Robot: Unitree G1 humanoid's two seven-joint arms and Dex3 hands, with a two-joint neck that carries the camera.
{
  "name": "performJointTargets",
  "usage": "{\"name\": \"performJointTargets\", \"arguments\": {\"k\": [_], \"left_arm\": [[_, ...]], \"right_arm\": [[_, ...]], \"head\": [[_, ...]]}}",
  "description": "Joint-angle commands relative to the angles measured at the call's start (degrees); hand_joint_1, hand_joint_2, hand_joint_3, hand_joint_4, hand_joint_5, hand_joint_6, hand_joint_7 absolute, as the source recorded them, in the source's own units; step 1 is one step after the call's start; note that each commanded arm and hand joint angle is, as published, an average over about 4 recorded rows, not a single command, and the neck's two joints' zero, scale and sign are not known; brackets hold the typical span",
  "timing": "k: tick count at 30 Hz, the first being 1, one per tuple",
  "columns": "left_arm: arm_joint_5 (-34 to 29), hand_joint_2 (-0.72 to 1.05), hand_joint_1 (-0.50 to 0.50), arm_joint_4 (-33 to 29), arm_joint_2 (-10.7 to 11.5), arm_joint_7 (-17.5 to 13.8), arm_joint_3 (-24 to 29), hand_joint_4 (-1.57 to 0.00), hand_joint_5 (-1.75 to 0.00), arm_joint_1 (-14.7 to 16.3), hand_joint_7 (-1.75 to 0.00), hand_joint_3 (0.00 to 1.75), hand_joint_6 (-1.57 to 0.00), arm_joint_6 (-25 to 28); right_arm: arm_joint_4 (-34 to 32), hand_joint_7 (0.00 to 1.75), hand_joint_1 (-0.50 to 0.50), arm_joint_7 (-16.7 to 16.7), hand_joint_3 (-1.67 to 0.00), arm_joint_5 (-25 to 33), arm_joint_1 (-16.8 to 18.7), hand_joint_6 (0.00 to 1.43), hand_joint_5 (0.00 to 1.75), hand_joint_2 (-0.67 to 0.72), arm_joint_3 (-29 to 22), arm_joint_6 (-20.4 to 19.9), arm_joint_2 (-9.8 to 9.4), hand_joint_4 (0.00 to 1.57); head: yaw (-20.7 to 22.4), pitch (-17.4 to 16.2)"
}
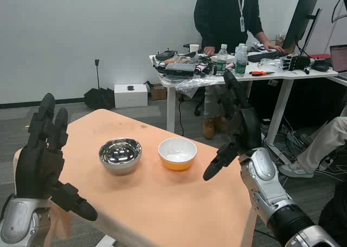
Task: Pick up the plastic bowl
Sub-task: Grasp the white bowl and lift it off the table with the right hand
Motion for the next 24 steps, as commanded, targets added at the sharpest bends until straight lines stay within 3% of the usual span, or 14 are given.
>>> {"name": "performJointTargets", "arguments": {"k": [1, 5, 24], "left_arm": [[-1.5, -0.19, -0.50, -14.0, 4.9, -0.3, 9.8, 0.00, 0.00, 0.6, 0.00, 0.09, 0.00, 6.5], [-1.5, -0.19, -0.50, -14.0, 4.8, -0.3, 9.8, 0.00, 0.00, 0.6, 0.00, 0.02, 0.00, 6.5], [-1.6, -0.19, -0.50, -13.8, 4.7, -0.6, 9.8, 0.00, 0.00, 0.6, 0.00, 0.02, 0.00, 6.5]], "right_arm": [[-20.7, 0.00, -0.42, -1.4, 0.00, -24.1, 8.4, 0.00, 0.00, 0.53, -9.8, 6.1, 8.65, 0.00], [-20.7, 0.00, -0.42, -1.4, 0.00, -24.0, 8.5, 0.00, 0.00, 0.53, -9.9, 6.1, 8.57, 0.00], [-20.7, 0.00, -0.42, -1.0, 0.00, -25.9, 8.5, 0.00, 0.00, 0.47, -10.0, 7.1, 8.53, 0.00]], "head": [[-3.3, -0.3], [-1.9, 0.6], [-1.9, 0.0]]}}
